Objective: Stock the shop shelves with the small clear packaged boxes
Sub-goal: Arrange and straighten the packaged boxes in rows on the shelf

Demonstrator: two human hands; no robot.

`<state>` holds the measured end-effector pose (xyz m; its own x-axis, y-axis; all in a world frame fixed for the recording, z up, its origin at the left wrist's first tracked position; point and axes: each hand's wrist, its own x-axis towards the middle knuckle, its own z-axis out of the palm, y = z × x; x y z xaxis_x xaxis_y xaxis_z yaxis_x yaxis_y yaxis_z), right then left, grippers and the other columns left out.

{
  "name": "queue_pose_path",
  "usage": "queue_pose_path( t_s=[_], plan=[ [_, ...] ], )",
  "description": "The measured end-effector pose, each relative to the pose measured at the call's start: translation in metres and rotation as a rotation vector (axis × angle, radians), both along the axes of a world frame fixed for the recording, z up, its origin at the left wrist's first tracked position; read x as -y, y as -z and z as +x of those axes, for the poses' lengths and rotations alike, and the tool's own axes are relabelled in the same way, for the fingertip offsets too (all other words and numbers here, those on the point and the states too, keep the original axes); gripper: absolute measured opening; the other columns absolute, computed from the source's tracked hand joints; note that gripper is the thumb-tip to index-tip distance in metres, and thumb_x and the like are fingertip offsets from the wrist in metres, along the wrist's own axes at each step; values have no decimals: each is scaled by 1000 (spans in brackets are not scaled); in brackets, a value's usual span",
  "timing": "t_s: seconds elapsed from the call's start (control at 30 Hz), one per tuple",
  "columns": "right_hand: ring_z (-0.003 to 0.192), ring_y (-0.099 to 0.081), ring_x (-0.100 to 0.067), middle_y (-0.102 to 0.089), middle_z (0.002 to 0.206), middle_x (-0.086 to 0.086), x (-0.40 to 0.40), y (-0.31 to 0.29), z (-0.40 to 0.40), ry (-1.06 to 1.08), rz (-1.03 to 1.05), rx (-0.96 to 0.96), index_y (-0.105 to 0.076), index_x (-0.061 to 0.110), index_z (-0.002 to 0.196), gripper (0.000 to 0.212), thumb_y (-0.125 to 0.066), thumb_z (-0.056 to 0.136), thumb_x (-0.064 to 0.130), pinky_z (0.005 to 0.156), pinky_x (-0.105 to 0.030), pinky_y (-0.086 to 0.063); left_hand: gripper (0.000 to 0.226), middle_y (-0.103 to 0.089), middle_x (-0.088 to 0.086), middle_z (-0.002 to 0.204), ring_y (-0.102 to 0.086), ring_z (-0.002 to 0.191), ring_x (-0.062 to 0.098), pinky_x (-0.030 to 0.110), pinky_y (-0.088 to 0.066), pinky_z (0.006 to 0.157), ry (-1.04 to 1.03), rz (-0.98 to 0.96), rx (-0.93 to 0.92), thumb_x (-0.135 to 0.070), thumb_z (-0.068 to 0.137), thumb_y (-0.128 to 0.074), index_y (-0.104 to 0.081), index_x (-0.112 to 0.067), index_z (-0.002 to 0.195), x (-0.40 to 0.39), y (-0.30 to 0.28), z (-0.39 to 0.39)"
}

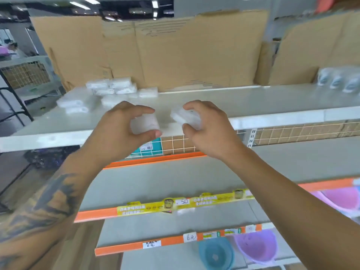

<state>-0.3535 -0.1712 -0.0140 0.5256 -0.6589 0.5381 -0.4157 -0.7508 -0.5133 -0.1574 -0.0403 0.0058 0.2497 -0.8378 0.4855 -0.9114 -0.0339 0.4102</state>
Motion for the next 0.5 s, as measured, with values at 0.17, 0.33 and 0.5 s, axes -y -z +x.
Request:
queue_pose_path(
  t_s=[0.17, 0.33, 0.5],
  plan=[
    [116, -57, -14, -63, 130, 0, -17, 37, -139, 100, -6, 86, -65, 18, 128, 46, -72, 82, 21, 96, -13, -36, 53, -59, -10, 112, -57, 103, 6, 3, -34, 91, 70, -98, -133, -47, 74, -86, -71, -37, 124, 9, 40, -120],
    [117, -60, -17, -62, 130, -1, -32, 77, -253, 201, 55, 109, -67, 19, 126, 49, -65, 79, 30, 104, -23, -43, 53, -60, -12, 113, -55, 106, -1, 4, -33, 96, 220, -84, -166, -47, 72, -90, -71, -37, 121, 23, 81, -235],
    [124, -58, -20, -58, 136, -2, -45, 111, -344, 316, 89, 173, -65, 21, 127, 46, -67, 82, 30, 102, -37, -49, 55, -60, -10, 115, -58, 106, 5, 1, -31, 94, 317, -20, -165, -53, 74, -87, -72, -34, 123, 44, 113, -323]
  ],
)
